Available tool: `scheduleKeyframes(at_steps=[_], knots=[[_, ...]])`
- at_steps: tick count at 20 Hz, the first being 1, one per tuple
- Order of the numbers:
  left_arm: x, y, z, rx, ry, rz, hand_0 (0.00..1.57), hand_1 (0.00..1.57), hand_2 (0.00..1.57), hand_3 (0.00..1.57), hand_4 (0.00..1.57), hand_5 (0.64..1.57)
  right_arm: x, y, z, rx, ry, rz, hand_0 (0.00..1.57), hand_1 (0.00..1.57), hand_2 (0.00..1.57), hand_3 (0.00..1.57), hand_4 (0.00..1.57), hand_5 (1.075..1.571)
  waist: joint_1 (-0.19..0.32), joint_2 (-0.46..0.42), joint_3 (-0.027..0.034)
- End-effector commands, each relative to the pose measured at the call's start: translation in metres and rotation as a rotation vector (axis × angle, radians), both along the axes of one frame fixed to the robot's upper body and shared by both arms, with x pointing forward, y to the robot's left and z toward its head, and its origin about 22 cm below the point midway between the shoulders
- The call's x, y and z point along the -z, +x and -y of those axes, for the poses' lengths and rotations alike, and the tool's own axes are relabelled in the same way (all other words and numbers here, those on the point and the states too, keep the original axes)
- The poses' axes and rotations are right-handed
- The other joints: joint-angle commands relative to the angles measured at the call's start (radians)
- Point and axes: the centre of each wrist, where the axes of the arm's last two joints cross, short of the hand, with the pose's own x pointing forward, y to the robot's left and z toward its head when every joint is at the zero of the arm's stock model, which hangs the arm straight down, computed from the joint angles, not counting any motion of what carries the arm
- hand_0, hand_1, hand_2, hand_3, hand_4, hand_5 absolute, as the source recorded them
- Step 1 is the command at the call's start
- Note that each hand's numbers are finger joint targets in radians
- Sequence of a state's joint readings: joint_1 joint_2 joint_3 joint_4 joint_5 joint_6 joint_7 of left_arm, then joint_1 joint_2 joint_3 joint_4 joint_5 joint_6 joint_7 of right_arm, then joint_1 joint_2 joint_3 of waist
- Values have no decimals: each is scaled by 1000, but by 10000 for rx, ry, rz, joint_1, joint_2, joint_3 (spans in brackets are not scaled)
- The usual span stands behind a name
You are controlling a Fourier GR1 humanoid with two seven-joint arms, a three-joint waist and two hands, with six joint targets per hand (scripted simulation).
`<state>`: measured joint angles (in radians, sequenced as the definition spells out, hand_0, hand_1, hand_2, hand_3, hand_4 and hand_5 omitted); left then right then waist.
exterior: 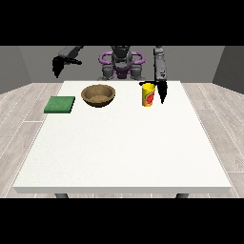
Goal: Pick the cup and pour the ball into the bowl, then pick the bowl and place it on the pad
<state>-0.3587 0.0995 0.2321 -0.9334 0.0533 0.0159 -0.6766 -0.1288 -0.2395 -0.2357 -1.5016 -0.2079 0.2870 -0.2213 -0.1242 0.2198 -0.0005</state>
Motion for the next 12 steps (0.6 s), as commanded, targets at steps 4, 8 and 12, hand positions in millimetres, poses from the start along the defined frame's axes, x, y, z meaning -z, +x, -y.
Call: scheduleKeyframes(at_steps=[4, 8, 12], knots=[[25, 5, -2, -95, 195, 115, 0, 0, 0, 0, 0, 1520, 14, 5, -4, 97, 210, 154, 0, 0, 0, 0, 0, 1571, 99, 303, 1], [11, 24, 4, 24, 242, -26, 0, 0, 0, 0, 0, 1523, 13, 13, 17, 235, 144, -14, 0, 0, 0, 0, 0, 1571, 146, 213, 4], [22, 27, 25, -488, 203, 119, 0, 0, 0, 0, 0, 1559, 0, 9, 20, -192, -94, 147, 0, 0, 0, 0, 0, 1571, -340, 320, 2]])
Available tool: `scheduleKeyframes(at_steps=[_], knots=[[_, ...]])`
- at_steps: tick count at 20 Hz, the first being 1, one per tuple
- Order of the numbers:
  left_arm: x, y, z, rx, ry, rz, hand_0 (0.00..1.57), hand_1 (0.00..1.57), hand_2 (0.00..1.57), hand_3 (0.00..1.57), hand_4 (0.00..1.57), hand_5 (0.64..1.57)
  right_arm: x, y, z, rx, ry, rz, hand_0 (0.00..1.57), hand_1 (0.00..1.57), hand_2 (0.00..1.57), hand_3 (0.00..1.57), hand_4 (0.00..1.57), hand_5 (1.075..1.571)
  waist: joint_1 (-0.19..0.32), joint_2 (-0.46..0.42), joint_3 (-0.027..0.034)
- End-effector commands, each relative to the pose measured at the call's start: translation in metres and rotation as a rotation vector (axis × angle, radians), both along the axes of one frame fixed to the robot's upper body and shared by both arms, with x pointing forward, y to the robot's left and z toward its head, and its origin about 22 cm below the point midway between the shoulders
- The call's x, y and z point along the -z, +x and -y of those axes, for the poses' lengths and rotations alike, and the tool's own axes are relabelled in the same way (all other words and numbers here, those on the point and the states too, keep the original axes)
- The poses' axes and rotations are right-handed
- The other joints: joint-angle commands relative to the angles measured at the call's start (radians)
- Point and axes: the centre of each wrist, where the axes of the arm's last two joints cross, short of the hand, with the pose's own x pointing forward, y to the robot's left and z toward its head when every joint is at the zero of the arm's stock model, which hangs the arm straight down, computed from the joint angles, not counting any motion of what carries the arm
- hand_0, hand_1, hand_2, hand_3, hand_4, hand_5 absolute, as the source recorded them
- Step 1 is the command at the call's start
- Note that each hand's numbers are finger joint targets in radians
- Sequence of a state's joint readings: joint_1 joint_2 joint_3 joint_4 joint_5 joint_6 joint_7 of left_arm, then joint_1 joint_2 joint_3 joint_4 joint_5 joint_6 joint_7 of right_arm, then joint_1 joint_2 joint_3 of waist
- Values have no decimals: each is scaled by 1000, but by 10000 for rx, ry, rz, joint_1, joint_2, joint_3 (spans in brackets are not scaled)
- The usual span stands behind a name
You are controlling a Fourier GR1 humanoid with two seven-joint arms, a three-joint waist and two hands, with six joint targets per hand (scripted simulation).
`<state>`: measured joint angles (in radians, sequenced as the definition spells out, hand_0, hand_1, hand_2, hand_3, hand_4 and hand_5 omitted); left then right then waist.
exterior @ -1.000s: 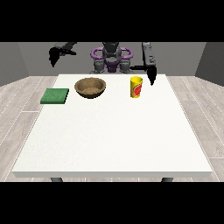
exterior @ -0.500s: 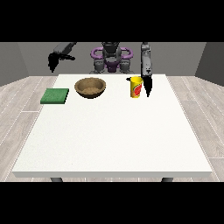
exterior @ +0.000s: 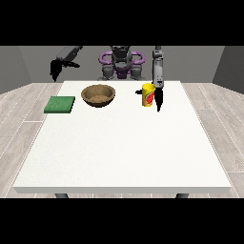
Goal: Pick the cup and pour the ball into the bowl, then pick the bowl and place it on the pad
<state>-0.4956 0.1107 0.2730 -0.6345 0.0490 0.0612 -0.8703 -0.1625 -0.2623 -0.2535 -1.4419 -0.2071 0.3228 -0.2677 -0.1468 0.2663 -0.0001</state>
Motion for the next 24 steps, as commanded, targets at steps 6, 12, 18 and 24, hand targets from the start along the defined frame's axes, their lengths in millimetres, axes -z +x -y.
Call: scheduleKeyframes(at_steps=[6, 12, 18, 24], knots=[[14, -7, 7, -1428, 2982, 358, 1317, 1317, 1571, 1571, 1455, 1245, -37, 11, 12, -477, -313, 721, 0, 0, 0, 0, 0, 1570, -703, 675, -6], [21, -16, 24, -890, 3431, -588, 1316, 1316, 1571, 1571, 1496, 1256, 4, -4, 26, 246, -84, -587, 0, 0, 0, 0, 0, 1570, -140, -741, 4], [-56, 22, -66, -2030, 7454, -1241, 1436, 1436, 1571, 1571, 1571, 1321, 23, -4, 24, 668, 155, -1894, 0, 0, 0, 0, 0, 1569, 367, -2317, 42], [-109, 52, -80, -2936, 8833, -2040, 1473, 1473, 1571, 1571, 1571, 1278, 32, -11, 37, 300, 80, -1999, 0, 0, 0, 0, 0, 1568, -32, -2315, 12]])
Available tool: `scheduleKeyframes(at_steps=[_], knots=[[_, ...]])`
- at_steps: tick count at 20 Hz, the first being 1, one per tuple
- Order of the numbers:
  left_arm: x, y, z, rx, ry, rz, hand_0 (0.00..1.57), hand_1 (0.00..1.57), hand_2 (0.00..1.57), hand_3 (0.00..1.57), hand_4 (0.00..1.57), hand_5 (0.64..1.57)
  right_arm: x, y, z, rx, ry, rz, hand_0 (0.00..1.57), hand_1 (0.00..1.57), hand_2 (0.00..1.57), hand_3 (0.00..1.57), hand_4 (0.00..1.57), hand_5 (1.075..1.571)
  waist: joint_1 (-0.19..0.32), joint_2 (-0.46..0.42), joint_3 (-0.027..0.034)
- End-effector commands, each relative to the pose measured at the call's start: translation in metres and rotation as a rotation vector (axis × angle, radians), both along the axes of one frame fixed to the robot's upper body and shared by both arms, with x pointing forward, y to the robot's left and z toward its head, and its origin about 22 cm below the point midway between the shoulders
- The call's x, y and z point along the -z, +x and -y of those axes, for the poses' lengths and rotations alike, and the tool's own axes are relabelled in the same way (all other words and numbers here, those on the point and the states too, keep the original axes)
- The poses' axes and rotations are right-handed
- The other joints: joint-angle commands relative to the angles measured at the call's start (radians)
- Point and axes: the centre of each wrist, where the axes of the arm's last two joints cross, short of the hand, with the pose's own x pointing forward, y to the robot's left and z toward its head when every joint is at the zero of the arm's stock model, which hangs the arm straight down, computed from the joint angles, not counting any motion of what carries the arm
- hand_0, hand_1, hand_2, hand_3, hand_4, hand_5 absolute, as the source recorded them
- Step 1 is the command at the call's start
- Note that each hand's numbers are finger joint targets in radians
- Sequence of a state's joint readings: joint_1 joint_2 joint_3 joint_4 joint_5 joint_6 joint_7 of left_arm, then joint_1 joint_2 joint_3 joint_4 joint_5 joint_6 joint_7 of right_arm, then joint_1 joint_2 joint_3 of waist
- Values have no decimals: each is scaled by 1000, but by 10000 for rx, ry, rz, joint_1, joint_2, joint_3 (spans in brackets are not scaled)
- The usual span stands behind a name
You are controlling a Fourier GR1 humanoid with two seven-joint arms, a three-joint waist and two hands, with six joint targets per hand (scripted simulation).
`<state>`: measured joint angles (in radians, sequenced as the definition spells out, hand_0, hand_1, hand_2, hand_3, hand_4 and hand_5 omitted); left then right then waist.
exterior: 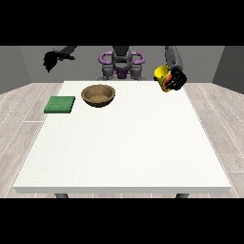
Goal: Pick the cup and pour the ball into the bowl, then pick the bowl and place it on the pad
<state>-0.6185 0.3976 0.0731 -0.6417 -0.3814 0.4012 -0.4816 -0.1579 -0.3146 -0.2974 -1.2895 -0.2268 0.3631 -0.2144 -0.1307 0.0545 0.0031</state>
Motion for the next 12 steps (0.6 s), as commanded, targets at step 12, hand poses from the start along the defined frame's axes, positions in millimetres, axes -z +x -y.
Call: scheduleKeyframes(at_steps=[12], knots=[[-29, 37, 129, -648, 3516, -785, 1501, 1501, 1571, 1571, 1508, 1244, 28, -7, 22, 18, 65, -877, 0, 0, 0, 0, 0, 1570, -5, -971, -15]])
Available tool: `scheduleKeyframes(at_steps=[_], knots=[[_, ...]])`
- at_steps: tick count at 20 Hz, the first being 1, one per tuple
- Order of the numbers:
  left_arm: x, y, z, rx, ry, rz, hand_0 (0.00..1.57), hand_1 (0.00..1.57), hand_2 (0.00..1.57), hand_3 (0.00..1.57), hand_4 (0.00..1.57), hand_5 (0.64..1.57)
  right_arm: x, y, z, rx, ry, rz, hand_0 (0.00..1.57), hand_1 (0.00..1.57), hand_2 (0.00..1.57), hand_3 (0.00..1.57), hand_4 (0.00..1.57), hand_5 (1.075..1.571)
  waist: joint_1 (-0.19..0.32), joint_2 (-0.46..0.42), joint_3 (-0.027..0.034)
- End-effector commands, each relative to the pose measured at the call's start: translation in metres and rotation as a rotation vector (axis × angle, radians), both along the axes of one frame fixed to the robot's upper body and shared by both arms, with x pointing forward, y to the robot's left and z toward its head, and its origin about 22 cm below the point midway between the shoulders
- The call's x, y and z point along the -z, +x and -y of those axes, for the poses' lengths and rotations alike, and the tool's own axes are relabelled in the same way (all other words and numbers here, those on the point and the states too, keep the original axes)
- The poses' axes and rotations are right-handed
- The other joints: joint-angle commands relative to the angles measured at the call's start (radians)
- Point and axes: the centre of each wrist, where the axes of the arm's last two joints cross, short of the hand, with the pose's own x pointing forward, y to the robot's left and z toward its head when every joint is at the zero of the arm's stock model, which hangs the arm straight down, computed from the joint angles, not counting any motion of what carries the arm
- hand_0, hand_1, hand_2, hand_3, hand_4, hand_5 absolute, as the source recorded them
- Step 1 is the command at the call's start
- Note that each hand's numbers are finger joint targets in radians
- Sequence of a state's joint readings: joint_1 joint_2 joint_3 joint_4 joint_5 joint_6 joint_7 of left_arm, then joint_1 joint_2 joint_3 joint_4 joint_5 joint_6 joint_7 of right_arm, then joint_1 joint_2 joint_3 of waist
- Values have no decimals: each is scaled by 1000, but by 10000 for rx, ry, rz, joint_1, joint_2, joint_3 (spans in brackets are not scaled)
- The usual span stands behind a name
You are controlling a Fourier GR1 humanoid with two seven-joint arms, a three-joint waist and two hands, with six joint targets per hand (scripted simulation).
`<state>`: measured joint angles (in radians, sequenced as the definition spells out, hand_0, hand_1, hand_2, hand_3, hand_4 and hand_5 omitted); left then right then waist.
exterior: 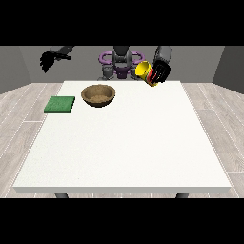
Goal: Pick the cup and pour the ball into the bowl, then pick the bowl and place it on the pad
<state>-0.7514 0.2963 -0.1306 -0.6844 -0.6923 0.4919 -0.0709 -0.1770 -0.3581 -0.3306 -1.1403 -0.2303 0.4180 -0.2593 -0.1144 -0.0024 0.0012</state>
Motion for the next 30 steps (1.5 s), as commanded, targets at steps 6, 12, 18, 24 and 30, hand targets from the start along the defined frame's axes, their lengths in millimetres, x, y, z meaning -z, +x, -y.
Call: scheduleKeyframes(at_steps=[6, 12, 18, 24, 30], knots=[[-22, 14, 89, 228, 4358, 561, 1554, 1554, 1571, 1571, 1571, 1244, 9, 5, 0, -70, 109, -487, 0, 0, 0, 0, 0, 1571, -95, -619, 13], [-25, 4, 159, 1442, 7705, 683, 1482, 1482, 1571, 1571, 1571, 1204, 11, 5, 10, -191, 274, -316, 0, 0, 0, 0, 0, 1571, -326, -558, 25], [-2, -7, 172, 2061, 11713, 768, 1533, 1533, 1571, 1571, 1556, 1164, 16, 3, 7, -499, 307, -669, 0, 0, 0, 0, 0, 1570, -519, -821, 9], [21, -27, 193, 2650, 13988, 1087, 1457, 1457, 1571, 1571, 1509, 1178, 17, 5, 5, -9, 211, -681, 0, 0, 0, 0, 0, 1571, -105, -861, -7], [-9, -12, 193, 2649, 14160, 1269, 1446, 1446, 1571, 1571, 1529, 1134, 4, 17, 1, -325, 160, -870, 0, 0, 0, 0, 0, 1569, 6, -587, -13]])
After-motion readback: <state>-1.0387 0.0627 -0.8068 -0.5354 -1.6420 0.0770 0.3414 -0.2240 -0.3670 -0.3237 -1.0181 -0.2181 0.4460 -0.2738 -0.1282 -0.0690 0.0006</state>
